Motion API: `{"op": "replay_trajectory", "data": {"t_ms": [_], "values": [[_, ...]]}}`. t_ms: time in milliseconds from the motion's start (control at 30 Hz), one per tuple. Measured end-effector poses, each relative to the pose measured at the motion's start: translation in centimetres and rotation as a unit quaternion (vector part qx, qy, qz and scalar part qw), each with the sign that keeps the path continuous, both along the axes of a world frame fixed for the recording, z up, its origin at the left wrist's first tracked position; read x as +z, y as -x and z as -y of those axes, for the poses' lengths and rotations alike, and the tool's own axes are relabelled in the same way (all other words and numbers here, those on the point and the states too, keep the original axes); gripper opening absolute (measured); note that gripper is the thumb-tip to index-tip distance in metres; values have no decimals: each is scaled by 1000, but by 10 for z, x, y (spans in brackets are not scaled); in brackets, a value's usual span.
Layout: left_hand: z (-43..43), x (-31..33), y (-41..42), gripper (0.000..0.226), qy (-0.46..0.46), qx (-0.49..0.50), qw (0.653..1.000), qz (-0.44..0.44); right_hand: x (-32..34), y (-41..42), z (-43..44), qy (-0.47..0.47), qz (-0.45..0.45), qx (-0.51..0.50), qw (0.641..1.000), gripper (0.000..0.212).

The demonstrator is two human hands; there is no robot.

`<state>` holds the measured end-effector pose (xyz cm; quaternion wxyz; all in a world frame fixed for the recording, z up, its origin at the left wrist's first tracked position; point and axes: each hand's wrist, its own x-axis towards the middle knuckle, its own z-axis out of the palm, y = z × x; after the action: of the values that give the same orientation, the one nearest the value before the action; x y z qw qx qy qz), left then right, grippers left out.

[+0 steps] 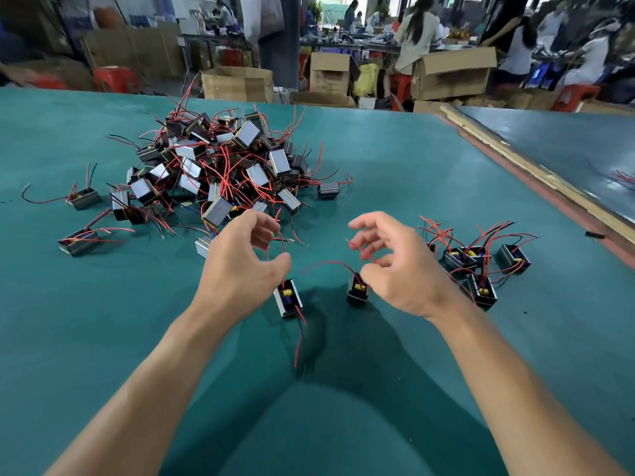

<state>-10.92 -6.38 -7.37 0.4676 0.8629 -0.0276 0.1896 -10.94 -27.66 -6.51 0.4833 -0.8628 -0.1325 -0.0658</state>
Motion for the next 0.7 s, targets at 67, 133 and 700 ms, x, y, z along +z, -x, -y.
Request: {"op": "replay_trajectory", "data": {"t_ms": [67, 133, 700], "values": [[0, 3, 2, 26, 5, -14, 1000, 12, 4, 0, 5, -16, 22, -22, 999, 53], [0, 6, 5, 25, -1, -51, 999, 15, 5, -1, 8, -4, 28, -39, 999, 56], [0, 7, 11, 21, -186, -228, 952, -83, 7, -16, 12, -154, -80, -149, 974, 13]]}}
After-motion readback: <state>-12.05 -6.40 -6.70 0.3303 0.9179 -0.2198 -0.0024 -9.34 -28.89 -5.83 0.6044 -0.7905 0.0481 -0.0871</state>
